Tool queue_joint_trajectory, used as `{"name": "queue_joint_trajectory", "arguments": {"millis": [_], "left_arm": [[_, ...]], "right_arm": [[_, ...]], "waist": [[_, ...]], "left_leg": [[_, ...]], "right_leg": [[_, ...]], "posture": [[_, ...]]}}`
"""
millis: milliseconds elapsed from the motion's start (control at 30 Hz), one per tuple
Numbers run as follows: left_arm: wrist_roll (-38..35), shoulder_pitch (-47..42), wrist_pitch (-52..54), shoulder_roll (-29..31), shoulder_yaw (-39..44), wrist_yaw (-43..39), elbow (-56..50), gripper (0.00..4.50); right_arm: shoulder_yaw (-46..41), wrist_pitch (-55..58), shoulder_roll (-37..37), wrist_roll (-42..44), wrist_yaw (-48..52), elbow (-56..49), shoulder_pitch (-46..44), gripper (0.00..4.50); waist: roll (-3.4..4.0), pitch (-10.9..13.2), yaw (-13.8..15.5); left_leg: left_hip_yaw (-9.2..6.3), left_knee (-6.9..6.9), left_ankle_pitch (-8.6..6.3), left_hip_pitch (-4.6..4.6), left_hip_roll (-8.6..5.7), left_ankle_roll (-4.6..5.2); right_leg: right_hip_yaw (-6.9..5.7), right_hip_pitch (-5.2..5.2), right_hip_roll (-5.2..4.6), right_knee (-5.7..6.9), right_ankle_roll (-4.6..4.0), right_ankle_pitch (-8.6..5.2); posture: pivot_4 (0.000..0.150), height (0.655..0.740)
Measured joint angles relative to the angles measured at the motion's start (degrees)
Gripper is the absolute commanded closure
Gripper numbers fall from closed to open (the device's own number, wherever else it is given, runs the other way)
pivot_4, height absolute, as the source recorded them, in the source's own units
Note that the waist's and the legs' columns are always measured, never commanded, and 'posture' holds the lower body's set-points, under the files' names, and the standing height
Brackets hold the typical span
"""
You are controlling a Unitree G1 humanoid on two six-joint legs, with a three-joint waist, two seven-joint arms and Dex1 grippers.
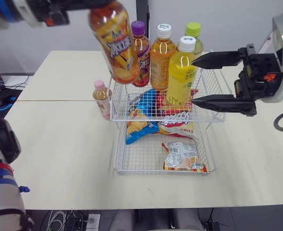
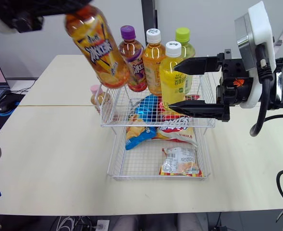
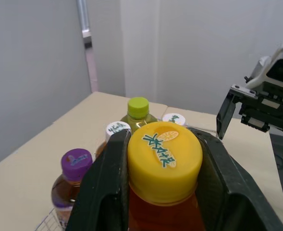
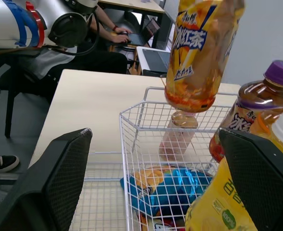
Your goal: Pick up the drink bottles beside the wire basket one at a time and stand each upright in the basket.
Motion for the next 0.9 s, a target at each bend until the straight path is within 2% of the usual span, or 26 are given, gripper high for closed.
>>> {"name": "queue_joint_trajectory", "arguments": {"millis": [367, 667, 900], "left_arm": [[9.4, 4.6, -8.0, -9.4, -4.2, -3.9, 2.1, 3.13], [12.1, 5.6, -9.6, -16.1, -4.4, -3.7, 3.4, 3.13], [14.4, 6.5, -12.8, -19.2, -4.3, -2.8, 3.7, 3.13]], "right_arm": [[-3.2, 0.4, -2.9, 0.8, -2.2, -0.9, 1.9, 0.0], [-4.3, 1.6, -3.9, 2.9, -4.5, -1.9, 3.4, 0.0], [-5.5, 1.8, -4.9, 4.2, -5.7, -2.9, 4.0, 0.0]], "waist": [[0.0, 0.0, 0.3], [0.0, 0.0, 0.2], [0.0, 0.0, 0.3]], "left_leg": [[-0.01, 0.05, 0.0, -0.08, -0.02, 0.0], [-0.03, 0.05, 0.0, -0.09, -0.02, 0.0], [-0.04, 0.08, 0.0, -0.09, -0.04, 0.0]], "right_leg": [[-0.01, 0.0, -0.03, -0.02, 0.0, 0.0], [-0.02, -0.01, -0.04, -0.01, 0.0, 0.0], [-0.03, 0.02, -0.05, -0.01, 0.01, 0.01]], "posture": [[0.15, 0.74], [0.15, 0.74], [0.15, 0.74]]}}
